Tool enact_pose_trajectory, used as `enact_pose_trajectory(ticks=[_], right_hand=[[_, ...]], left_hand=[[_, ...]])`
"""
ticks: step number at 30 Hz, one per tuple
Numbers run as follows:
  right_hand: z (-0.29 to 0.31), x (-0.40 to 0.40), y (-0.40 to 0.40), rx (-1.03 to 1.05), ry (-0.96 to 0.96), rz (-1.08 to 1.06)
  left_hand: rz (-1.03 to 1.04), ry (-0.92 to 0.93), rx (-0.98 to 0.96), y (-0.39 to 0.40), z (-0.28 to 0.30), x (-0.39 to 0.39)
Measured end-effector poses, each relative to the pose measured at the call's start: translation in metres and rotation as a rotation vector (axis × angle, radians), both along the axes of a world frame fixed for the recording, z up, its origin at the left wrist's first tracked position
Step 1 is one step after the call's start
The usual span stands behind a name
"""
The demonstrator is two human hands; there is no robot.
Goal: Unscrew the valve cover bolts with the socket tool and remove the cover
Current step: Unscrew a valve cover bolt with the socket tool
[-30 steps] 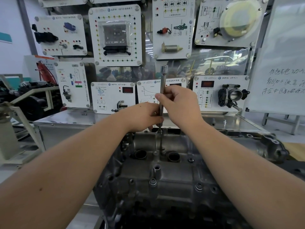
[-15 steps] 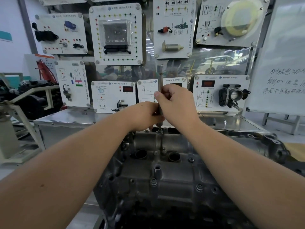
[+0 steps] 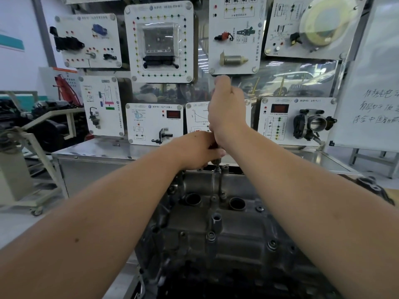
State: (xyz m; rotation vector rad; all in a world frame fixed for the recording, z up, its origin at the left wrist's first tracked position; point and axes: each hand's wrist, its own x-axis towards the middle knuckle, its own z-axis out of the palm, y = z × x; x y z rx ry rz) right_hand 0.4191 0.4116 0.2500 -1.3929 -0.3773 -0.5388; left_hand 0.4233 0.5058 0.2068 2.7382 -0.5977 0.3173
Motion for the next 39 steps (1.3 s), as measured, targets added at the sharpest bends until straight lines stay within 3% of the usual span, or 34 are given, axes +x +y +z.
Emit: enact_pose_trajectory(ticks=[5, 7, 10, 14, 17, 22, 27, 32, 39], right_hand=[[0.007, 0.013, -0.023, -0.037, 0.206, 0.454], [0.007, 0.015, -0.031, 0.013, 0.221, 0.524], [-0.003, 0.013, -0.029, -0.073, 0.120, 0.364], [-0.031, 0.011, -0.028, -0.457, -0.267, -0.159], [-0.030, 0.015, -0.041, -0.576, -0.336, -0.274], [-0.025, 0.014, -0.047, -0.550, -0.249, -0.115], [-0.029, 0.012, -0.049, -0.506, -0.249, -0.053], [-0.025, 0.009, -0.052, -0.557, -0.251, -0.110], [-0.024, 0.009, -0.057, -0.609, -0.258, -0.026]], left_hand=[[0.049, 0.021, 0.018, -0.001, 0.000, 0.002], [0.030, 0.034, 0.010, -0.002, 0.001, 0.002], [0.009, 0.051, -0.025, -0.003, 0.001, 0.000], [0.015, 0.051, -0.046, 0.001, 0.000, -0.002], [0.010, 0.052, -0.046, 0.000, -0.001, -0.001], [0.010, 0.119, -0.137, -0.003, -0.002, 0.002], [0.016, 0.111, -0.076, -0.003, 0.000, 0.000], [0.027, 0.109, -0.077, -0.005, 0.000, 0.000], [0.025, 0.108, -0.081, -0.005, -0.001, 0.001]])
